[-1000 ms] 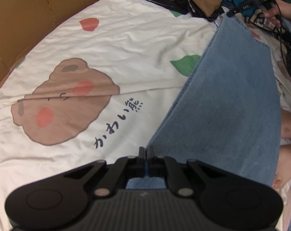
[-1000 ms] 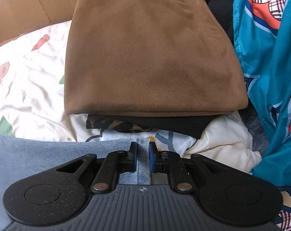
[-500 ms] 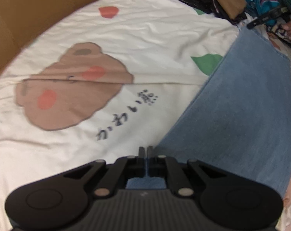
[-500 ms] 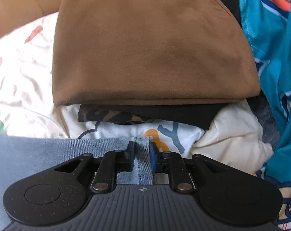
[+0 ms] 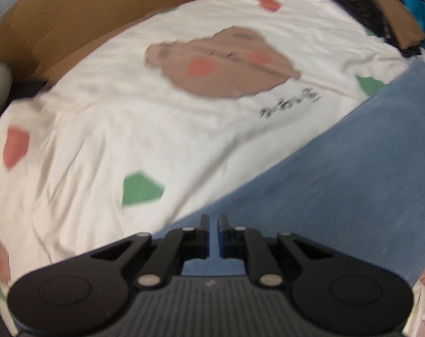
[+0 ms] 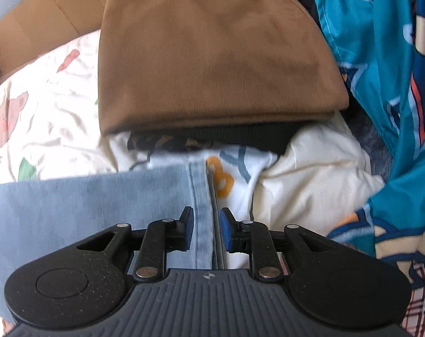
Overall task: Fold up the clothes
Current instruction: 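Lift the jeans hem with the right tool while the left tool opens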
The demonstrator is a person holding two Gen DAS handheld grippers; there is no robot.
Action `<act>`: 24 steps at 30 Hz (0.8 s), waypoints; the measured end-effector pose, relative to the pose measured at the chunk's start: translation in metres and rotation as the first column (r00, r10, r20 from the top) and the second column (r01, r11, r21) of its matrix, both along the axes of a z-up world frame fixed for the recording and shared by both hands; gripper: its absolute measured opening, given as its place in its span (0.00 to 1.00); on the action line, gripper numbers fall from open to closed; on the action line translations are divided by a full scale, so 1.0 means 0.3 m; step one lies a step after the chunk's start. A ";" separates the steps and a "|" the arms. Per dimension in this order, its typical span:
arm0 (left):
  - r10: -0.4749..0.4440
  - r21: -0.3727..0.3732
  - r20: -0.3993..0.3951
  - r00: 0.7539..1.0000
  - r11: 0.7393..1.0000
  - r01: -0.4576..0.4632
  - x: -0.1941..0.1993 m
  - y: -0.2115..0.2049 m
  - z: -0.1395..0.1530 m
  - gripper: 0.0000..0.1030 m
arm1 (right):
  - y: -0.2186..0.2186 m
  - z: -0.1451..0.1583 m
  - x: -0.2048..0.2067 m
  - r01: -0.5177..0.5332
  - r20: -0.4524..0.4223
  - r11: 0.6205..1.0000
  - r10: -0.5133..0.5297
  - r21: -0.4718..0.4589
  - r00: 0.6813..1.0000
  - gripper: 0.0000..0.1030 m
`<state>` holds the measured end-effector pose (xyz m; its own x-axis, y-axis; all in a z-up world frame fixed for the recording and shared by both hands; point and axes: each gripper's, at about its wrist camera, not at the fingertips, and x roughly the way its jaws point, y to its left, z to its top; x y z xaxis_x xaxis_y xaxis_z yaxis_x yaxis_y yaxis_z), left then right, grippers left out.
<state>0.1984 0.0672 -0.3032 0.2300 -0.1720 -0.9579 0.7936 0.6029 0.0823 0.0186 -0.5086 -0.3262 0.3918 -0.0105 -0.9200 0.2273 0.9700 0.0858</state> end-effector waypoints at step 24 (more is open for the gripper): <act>0.371 -0.023 -0.002 0.929 0.929 -0.371 -0.025 0.071 -0.020 0.34 | -0.040 -0.072 -0.371 0.139 -0.107 0.975 -0.122 0.175 0.987 0.39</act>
